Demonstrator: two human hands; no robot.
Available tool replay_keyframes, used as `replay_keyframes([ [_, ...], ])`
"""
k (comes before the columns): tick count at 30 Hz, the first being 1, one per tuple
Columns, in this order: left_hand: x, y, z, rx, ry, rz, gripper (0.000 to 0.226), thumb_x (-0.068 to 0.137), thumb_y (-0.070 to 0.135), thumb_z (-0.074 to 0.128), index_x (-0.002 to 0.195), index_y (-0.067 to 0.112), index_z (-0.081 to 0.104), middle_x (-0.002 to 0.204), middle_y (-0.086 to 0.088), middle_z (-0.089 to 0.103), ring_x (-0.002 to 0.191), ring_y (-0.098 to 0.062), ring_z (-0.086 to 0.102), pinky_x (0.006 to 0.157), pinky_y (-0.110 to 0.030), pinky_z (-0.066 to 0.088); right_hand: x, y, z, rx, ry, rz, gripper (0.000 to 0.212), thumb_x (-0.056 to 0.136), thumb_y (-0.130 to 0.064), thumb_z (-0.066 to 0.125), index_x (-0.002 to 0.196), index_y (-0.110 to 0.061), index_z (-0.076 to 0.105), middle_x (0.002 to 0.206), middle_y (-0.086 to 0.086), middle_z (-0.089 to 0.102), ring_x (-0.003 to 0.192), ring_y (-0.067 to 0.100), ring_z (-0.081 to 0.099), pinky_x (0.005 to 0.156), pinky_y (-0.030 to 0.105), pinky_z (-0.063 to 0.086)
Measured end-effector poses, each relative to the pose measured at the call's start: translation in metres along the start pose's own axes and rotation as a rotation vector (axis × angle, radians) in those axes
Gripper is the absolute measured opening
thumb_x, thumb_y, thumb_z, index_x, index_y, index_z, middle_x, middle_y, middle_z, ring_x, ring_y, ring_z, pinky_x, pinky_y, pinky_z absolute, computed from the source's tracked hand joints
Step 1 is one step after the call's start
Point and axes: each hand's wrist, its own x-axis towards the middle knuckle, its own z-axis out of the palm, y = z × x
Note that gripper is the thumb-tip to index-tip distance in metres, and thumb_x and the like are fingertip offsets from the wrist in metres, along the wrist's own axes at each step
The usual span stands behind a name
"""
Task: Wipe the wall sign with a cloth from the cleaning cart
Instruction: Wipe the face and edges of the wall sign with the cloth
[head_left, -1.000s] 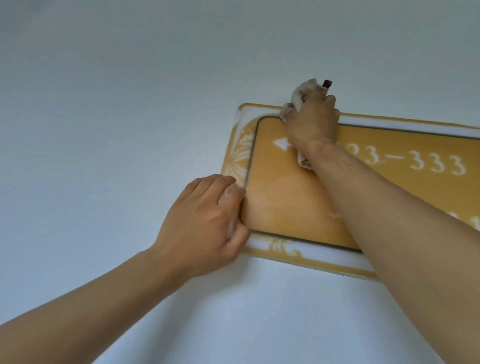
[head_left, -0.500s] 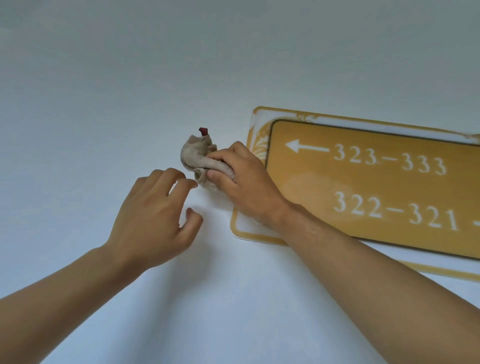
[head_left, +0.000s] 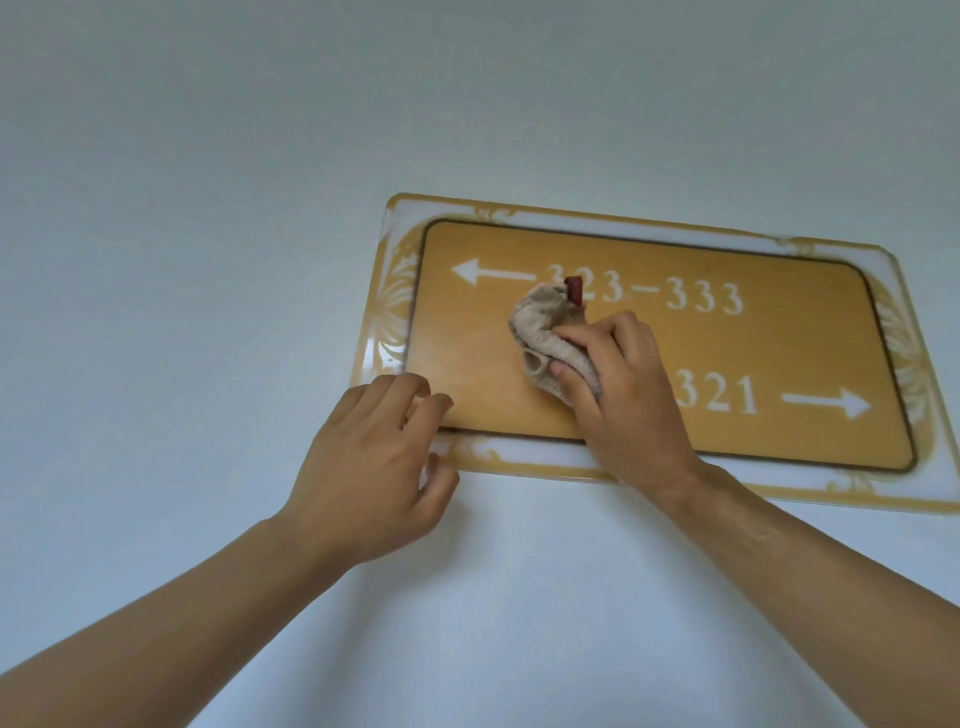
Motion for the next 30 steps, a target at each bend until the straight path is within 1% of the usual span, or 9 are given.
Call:
replay_keyframes([
  [4, 0.008, 0.006, 0.002, 0.017, -0.02, -0.024, 0.039, 0.079, 0.027, 0.049, 0.11, 0.008, 0.064, 0.108, -0.01, 0.061, 0.097, -0.032, 0.058, 0.083, -0.042, 0.048, 0.032, 0.034, -0.018, -0.051, 0.136, 0.199, 0.028, 0.093, -0.02, 0.062, 0.121, -0.015, 0.059, 0.115, 0.011, 0.05, 0.107, 0.031, 0.049, 0.092, 0.038, 0.043],
  [7, 0.004, 0.004, 0.0, 0.045, -0.045, -0.035, 0.039, 0.079, 0.028, 0.048, 0.109, 0.008, 0.064, 0.108, -0.009, 0.06, 0.097, -0.031, 0.058, 0.083, -0.042, 0.047, 0.048, 0.046, -0.022, -0.011, 0.203, 0.307, 0.026, 0.094, -0.026, 0.057, 0.12, -0.02, 0.057, 0.122, 0.007, 0.048, 0.115, 0.026, 0.047, 0.094, 0.03, 0.041],
  [11, -0.004, -0.003, -0.007, 0.089, -0.056, -0.067, 0.039, 0.078, 0.028, 0.048, 0.107, 0.008, 0.065, 0.106, -0.008, 0.06, 0.098, -0.031, 0.057, 0.085, -0.041, 0.044, 0.051, 0.043, -0.007, -0.037, 0.141, 0.365, 0.026, 0.095, -0.03, 0.057, 0.119, -0.019, 0.057, 0.119, 0.009, 0.048, 0.113, 0.029, 0.046, 0.095, 0.037, 0.043],
  [14, -0.009, -0.009, -0.015, 0.112, -0.028, -0.077, 0.039, 0.078, 0.026, 0.049, 0.107, 0.007, 0.066, 0.105, -0.009, 0.061, 0.097, -0.033, 0.057, 0.084, -0.042, 0.044, 0.051, 0.03, 0.013, -0.125, 0.088, 0.394, 0.028, 0.094, -0.035, 0.057, 0.117, -0.019, 0.055, 0.118, 0.01, 0.047, 0.107, 0.031, 0.045, 0.092, 0.041, 0.042],
  [17, -0.015, -0.018, -0.027, 0.136, 0.011, -0.079, 0.038, 0.077, 0.022, 0.054, 0.11, 0.005, 0.065, 0.108, -0.011, 0.062, 0.098, -0.034, 0.057, 0.087, -0.041, 0.042, 0.052, 0.006, 0.033, -0.082, 0.07, 0.34, 0.028, 0.092, -0.036, 0.059, 0.115, -0.02, 0.056, 0.116, 0.009, 0.049, 0.102, 0.031, 0.045, 0.089, 0.042, 0.044],
  [20, -0.019, -0.027, -0.042, 0.15, 0.039, -0.075, 0.042, 0.078, 0.022, 0.052, 0.114, 0.005, 0.064, 0.111, -0.012, 0.062, 0.103, -0.034, 0.057, 0.089, -0.04, 0.042, 0.044, -0.034, 0.054, -0.083, -0.011, 0.222, 0.031, 0.09, -0.04, 0.061, 0.116, -0.023, 0.058, 0.118, 0.007, 0.05, 0.1, 0.03, 0.046, 0.085, 0.041, 0.046],
  [23, -0.025, -0.033, -0.056, 0.159, 0.056, -0.069, 0.045, 0.078, 0.02, 0.05, 0.118, 0.003, 0.062, 0.116, -0.015, 0.062, 0.107, -0.036, 0.056, 0.091, -0.042, 0.042, 0.026, -0.082, 0.073, -0.084, -0.135, 0.033, 0.032, 0.09, -0.044, 0.059, 0.116, -0.024, 0.059, 0.115, 0.003, 0.051, 0.099, 0.028, 0.046, 0.081, 0.042, 0.047],
  [27, -0.03, -0.035, -0.071, 0.159, 0.066, 0.005, 0.045, 0.08, 0.017, 0.05, 0.12, 0.001, 0.062, 0.119, -0.017, 0.062, 0.108, -0.037, 0.058, 0.092, -0.043, 0.044, -0.007, -0.125, 0.088, 0.036, -0.338, -0.157, 0.034, 0.092, -0.04, 0.061, 0.124, -0.028, 0.056, 0.116, 0.0, 0.048, 0.098, 0.025, 0.044, 0.082, 0.042, 0.046],
  [30, -0.028, -0.033, -0.08, 0.167, 0.04, 0.025, 0.048, 0.082, 0.022, 0.047, 0.123, 0.001, 0.062, 0.123, -0.019, 0.062, 0.113, -0.038, 0.057, 0.095, -0.046, 0.045, -0.027, -0.143, 0.085, 0.174, -0.502, -0.301, 0.041, 0.09, -0.028, 0.065, 0.129, -0.022, 0.053, 0.11, 0.005, 0.052, 0.085, 0.024, 0.043, 0.075, 0.043, 0.046],
])
